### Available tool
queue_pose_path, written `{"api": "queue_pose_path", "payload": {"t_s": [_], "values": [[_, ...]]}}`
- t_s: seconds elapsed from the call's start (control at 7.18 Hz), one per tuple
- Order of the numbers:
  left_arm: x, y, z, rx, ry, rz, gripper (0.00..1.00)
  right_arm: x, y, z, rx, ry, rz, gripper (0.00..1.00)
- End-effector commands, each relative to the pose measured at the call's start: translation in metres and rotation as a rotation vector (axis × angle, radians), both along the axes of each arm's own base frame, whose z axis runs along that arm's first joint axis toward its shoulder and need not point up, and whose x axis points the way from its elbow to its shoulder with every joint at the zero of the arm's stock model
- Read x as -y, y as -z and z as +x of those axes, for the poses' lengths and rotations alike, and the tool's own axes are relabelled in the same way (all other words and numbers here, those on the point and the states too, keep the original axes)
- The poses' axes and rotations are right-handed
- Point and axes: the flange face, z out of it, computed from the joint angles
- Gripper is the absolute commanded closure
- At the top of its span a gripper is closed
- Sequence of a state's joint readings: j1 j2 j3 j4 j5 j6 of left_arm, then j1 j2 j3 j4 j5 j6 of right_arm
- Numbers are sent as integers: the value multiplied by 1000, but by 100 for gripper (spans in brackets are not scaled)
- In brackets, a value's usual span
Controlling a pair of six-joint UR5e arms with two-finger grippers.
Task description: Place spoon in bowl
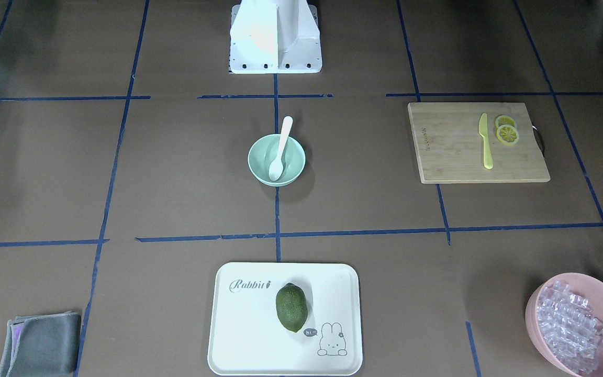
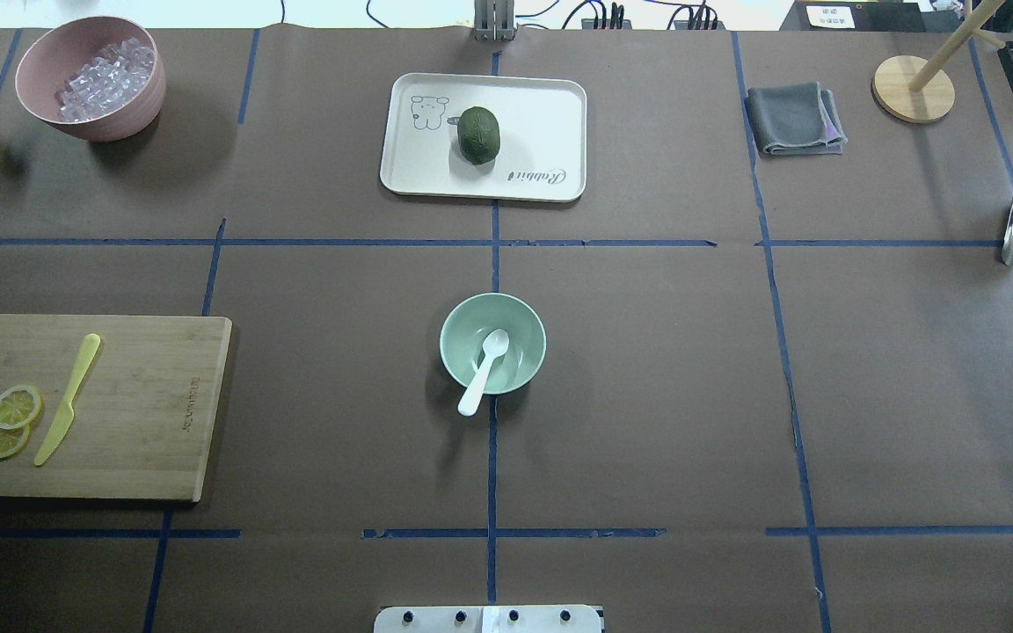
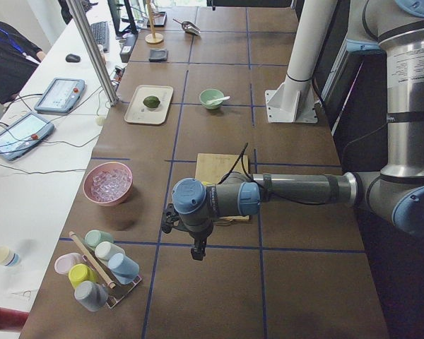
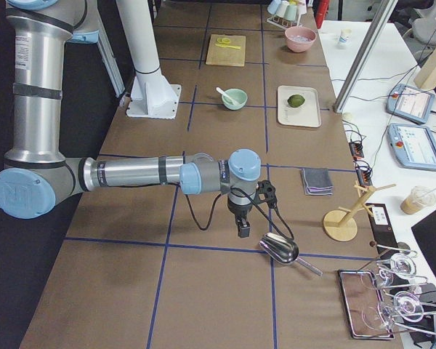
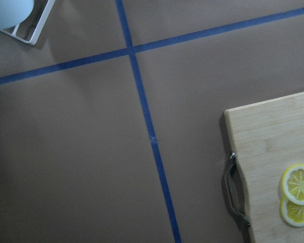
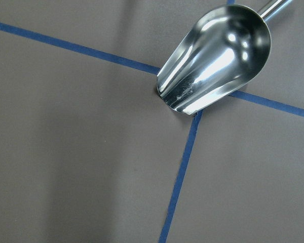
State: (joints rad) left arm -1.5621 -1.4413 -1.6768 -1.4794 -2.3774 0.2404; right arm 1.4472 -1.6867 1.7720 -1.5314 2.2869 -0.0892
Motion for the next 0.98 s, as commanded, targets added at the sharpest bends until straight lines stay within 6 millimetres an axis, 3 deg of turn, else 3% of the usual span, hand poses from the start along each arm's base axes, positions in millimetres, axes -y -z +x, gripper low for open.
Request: {"api": "queue_pose_path", "payload": {"t_s": [0.0, 0.84], "values": [[0, -2, -1, 4, 1, -4, 0, -1, 0, 0, 0, -2, 0, 0], [-7, 1, -1, 4, 0, -1, 0, -4, -6, 0, -4, -15, -22, 0]]}}
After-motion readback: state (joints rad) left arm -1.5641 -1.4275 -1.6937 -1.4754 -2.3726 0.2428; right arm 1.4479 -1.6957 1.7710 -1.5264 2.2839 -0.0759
